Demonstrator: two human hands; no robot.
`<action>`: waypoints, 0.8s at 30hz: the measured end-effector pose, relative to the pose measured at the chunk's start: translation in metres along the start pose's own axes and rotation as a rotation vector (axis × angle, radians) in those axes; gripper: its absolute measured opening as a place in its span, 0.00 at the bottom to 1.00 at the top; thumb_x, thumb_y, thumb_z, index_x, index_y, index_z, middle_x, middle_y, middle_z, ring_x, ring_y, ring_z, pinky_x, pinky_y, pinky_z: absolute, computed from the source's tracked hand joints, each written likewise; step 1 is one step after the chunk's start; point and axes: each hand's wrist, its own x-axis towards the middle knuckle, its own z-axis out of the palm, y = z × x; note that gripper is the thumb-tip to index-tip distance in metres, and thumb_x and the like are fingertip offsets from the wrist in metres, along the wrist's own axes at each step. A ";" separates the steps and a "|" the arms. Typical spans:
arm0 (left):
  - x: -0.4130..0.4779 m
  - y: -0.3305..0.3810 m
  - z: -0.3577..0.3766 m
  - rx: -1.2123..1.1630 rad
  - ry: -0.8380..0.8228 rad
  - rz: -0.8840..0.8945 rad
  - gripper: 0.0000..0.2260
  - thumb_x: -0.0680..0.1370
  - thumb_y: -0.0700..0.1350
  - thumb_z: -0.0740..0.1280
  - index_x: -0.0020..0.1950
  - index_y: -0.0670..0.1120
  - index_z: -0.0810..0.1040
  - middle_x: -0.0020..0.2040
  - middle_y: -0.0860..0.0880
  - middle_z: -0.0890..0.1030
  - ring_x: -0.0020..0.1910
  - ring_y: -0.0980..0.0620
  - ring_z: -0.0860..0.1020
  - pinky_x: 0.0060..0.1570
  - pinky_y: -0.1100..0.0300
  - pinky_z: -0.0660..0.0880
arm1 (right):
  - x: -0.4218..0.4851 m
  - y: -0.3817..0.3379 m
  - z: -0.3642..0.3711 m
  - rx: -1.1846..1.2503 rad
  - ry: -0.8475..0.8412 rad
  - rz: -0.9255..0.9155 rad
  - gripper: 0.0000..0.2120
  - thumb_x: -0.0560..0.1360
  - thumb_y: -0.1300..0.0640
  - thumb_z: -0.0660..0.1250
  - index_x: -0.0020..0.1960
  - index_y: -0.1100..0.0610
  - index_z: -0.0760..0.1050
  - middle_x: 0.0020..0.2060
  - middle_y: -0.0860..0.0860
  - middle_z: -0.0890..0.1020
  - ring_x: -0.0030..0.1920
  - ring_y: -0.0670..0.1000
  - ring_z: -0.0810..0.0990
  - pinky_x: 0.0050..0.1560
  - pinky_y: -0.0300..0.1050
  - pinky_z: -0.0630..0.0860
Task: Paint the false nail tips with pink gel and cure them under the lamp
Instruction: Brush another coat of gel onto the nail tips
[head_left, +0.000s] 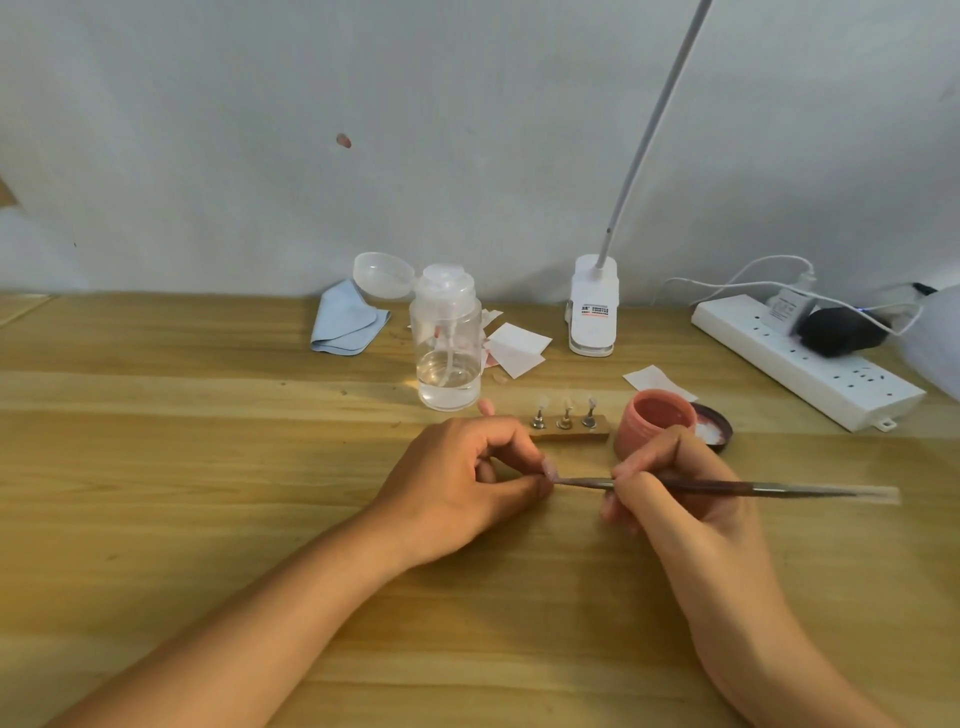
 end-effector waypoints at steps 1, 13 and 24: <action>0.000 0.000 0.000 -0.004 0.000 0.001 0.04 0.74 0.41 0.75 0.41 0.48 0.83 0.26 0.67 0.75 0.20 0.61 0.62 0.28 0.77 0.61 | 0.000 0.000 0.000 0.015 0.012 0.002 0.12 0.73 0.71 0.65 0.36 0.58 0.72 0.28 0.55 0.79 0.31 0.47 0.74 0.34 0.35 0.69; 0.000 0.000 -0.001 0.014 0.007 0.018 0.03 0.75 0.40 0.75 0.42 0.45 0.83 0.23 0.68 0.73 0.20 0.61 0.62 0.31 0.81 0.61 | 0.001 -0.003 -0.001 0.039 0.032 0.000 0.11 0.74 0.70 0.64 0.35 0.59 0.71 0.26 0.54 0.77 0.29 0.47 0.72 0.30 0.35 0.68; 0.000 0.002 0.000 0.024 0.013 0.001 0.05 0.74 0.41 0.75 0.40 0.49 0.82 0.26 0.68 0.75 0.20 0.61 0.63 0.32 0.77 0.64 | 0.001 0.001 -0.003 0.064 0.019 -0.008 0.13 0.74 0.71 0.63 0.34 0.59 0.70 0.25 0.53 0.74 0.28 0.49 0.72 0.29 0.34 0.68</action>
